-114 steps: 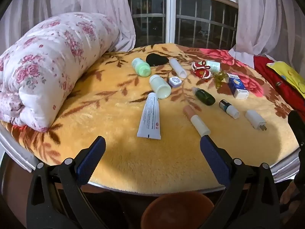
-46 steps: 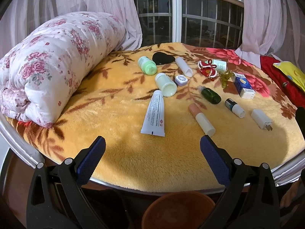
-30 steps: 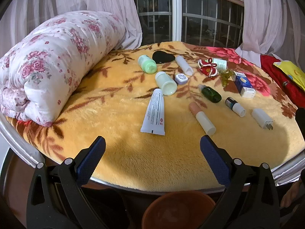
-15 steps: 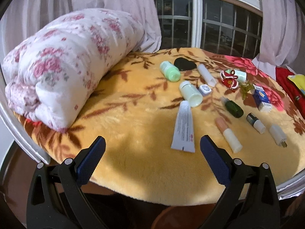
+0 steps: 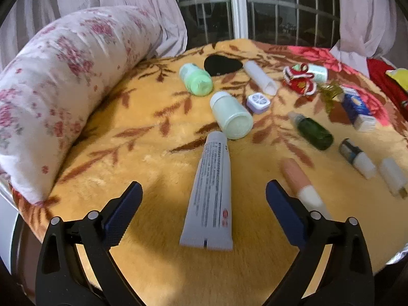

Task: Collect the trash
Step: 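Grasp the white ointment tube with the left tool while the right tool grasps the white charger plug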

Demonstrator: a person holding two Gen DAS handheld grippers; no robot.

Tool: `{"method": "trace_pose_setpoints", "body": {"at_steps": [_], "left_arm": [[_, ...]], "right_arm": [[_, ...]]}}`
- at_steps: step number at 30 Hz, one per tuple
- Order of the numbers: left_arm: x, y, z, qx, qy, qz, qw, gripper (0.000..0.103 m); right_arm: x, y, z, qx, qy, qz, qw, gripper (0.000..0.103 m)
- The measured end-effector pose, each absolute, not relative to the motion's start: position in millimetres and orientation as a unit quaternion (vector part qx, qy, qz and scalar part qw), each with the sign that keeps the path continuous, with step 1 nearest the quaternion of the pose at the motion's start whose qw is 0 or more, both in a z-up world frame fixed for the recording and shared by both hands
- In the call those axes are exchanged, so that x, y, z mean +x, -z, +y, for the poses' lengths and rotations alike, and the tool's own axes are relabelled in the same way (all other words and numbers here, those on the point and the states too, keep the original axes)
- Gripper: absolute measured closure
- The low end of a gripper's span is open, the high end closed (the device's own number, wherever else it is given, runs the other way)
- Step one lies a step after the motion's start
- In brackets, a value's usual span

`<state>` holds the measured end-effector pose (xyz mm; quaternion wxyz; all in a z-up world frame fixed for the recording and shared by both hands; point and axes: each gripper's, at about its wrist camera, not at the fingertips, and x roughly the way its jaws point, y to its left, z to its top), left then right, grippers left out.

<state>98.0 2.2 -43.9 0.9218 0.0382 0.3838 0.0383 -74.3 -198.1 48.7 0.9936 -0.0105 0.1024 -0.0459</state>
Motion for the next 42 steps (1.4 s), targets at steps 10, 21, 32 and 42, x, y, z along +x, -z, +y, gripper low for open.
{"method": "trace_pose_setpoints", "body": {"at_steps": [10, 21, 32, 42], "left_arm": [[108.5, 56.3, 3.5, 0.023, -0.017, 0.394, 0.919, 0.07], [75.7, 47.4, 12.1, 0.027, -0.023, 0.372, 0.927, 0.071], [60.7, 44.5, 12.2, 0.018, -0.002, 0.364, 0.931, 0.071], [51.8, 45.3, 2.1, 0.026, 0.018, 0.364, 0.931, 0.071]], "right_arm": [[-67.0, -43.7, -198.9, -0.011, 0.042, 0.116, 0.992, 0.005], [-15.1, -24.8, -184.7, -0.061, 0.056, 0.213, 0.974, 0.005], [53.6, 13.5, -189.6, -0.051, 0.081, 0.35, 0.932, 0.014], [51.6, 17.3, -203.8, 0.02, 0.025, 0.384, 0.923, 0.064]]}}
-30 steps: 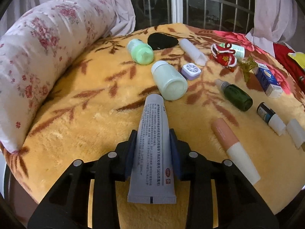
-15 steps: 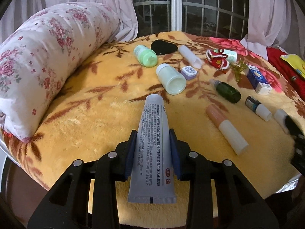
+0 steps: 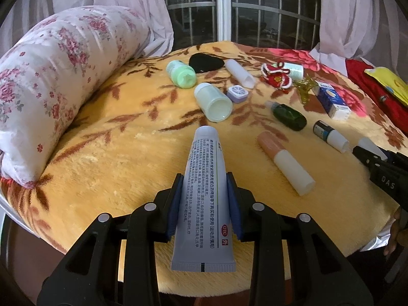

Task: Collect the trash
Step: 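Grasp the white ointment tube with the left tool while the right tool grasps the white charger plug, then carry both held items down to the orange bin and open both tools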

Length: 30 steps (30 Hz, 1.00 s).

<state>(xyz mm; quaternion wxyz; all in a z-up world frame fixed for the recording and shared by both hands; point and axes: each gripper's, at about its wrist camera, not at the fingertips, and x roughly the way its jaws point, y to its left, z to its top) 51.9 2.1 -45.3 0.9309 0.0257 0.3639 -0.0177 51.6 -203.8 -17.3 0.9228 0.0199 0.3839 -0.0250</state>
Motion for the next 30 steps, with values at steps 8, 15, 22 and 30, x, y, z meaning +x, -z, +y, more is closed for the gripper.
{"method": "trace_pose_setpoints", "body": {"at_steps": [8, 15, 22, 30], "left_arm": [[15.9, 31.8, -8.4, 0.048, 0.055, 0.359, 0.931, 0.071], [-48.4, 41.6, -21.0, 0.094, 0.147, 0.419, 0.891, 0.071], [-81.2, 111.8, -23.0, 0.119, 0.188, 0.537, 0.814, 0.07], [-71.8, 150.3, -23.1, 0.11, 0.156, 0.601, 0.776, 0.039]], "right_arm": [[-2.5, -12.3, -176.9, 0.01, -0.042, 0.365, 0.93, 0.064], [-61.9, -11.2, -127.4, -0.006, -0.155, 0.421, 0.894, 0.064], [-88.1, 71.3, -102.8, 0.007, -0.201, 0.555, 0.807, 0.063], [-84.8, 100.1, -101.7, 0.0, -0.185, 0.573, 0.798, 0.033]]}}
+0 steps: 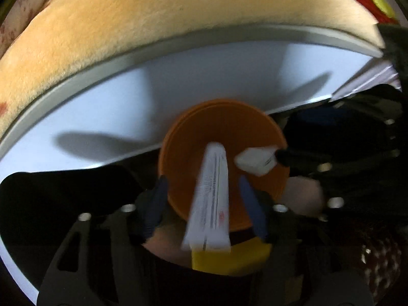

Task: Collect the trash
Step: 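Carry both held items down to the orange bin and open both tools, then grasp the pink-capped white tube with the left tool while the right tool grasps the white dropper bottle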

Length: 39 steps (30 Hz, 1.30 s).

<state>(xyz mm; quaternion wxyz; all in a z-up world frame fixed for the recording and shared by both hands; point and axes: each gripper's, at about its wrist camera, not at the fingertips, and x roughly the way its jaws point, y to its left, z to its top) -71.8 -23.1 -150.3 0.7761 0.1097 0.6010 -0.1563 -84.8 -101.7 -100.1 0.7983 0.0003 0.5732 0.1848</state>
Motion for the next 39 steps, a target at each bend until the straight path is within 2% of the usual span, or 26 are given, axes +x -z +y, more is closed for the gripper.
{"method": "trace_pose_setpoints", "body": {"at_steps": [1, 6, 13, 17, 23, 29, 30, 32, 34, 36, 38, 39], "left_arm": [[-71.1, 151.9, -23.0, 0.107, 0.155, 0.604, 0.774, 0.036], [-69.0, 134.6, -19.9, 0.087, 0.152, 0.572, 0.801, 0.036], [-40.7, 50.6, -14.2, 0.064, 0.108, 0.45, 0.884, 0.036], [-4.6, 21.4, -25.8, 0.041, 0.094, 0.411, 0.906, 0.036], [53.7, 25.6, -49.7, 0.024, 0.08, 0.416, 0.906, 0.036], [96.3, 45.9, -66.1, 0.018, 0.062, 0.445, 0.893, 0.036], [101.5, 50.8, -65.8, 0.014, 0.058, 0.451, 0.891, 0.038], [106.6, 55.3, -61.6, -0.007, 0.067, 0.445, 0.893, 0.066], [103.6, 53.4, -56.2, -0.021, 0.08, 0.437, 0.896, 0.085], [99.9, 51.7, -53.3, -0.016, 0.085, 0.433, 0.897, 0.086], [93.3, 49.2, -47.1, -0.014, 0.087, 0.427, 0.9, 0.086], [89.0, 48.2, -42.9, -0.015, 0.089, 0.425, 0.901, 0.086]], "right_arm": [[-84.1, 96.8, -104.3, 0.001, -0.183, 0.566, 0.804, 0.029], [-88.7, 72.5, -116.6, -0.014, -0.174, 0.521, 0.836, 0.029], [-77.6, -0.1, -152.1, -0.027, -0.124, 0.382, 0.915, 0.029], [-60.3, -30.2, -170.8, -0.04, -0.078, 0.323, 0.942, 0.029], [-46.5, -52.8, -203.6, -0.043, -0.038, 0.293, 0.954, 0.028], [-37.0, -46.9, -197.9, -0.04, -0.033, 0.291, 0.955, 0.028], [-36.0, -45.8, -195.7, -0.04, -0.033, 0.291, 0.955, 0.027], [-30.2, -44.0, -194.8, -0.04, -0.034, 0.291, 0.955, 0.028], [-24.8, -41.7, -194.3, -0.04, -0.032, 0.292, 0.955, 0.028], [-16.0, -39.2, -193.4, -0.038, -0.033, 0.296, 0.954, 0.031], [-2.2, -35.5, -190.0, -0.037, -0.042, 0.306, 0.95, 0.041], [5.7, -32.9, -187.9, -0.037, -0.044, 0.312, 0.948, 0.042]]}}
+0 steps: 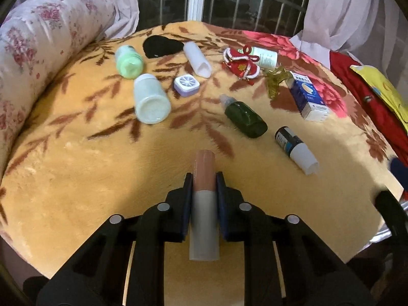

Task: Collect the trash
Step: 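Grasp the pink-capped white tube with the left tool while the right tool grasps the white dropper bottle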

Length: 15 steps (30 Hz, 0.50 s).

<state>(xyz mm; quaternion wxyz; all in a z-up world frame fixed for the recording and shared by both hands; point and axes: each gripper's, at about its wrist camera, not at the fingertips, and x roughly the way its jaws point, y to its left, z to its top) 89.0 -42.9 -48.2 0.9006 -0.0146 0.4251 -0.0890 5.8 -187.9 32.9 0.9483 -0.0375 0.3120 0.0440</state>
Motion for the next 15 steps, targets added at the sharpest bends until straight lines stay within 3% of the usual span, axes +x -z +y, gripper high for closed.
{"method": "trace_pose_setpoints", "body": {"at_steps": [15], "left_arm": [[48.7, 38.8, -4.5, -0.01, 0.092, 0.401, 0.912, 0.086]], "right_arm": [[106.2, 7.8, -146.7, -0.06, -0.055, 0.4, 0.913, 0.049]]}}
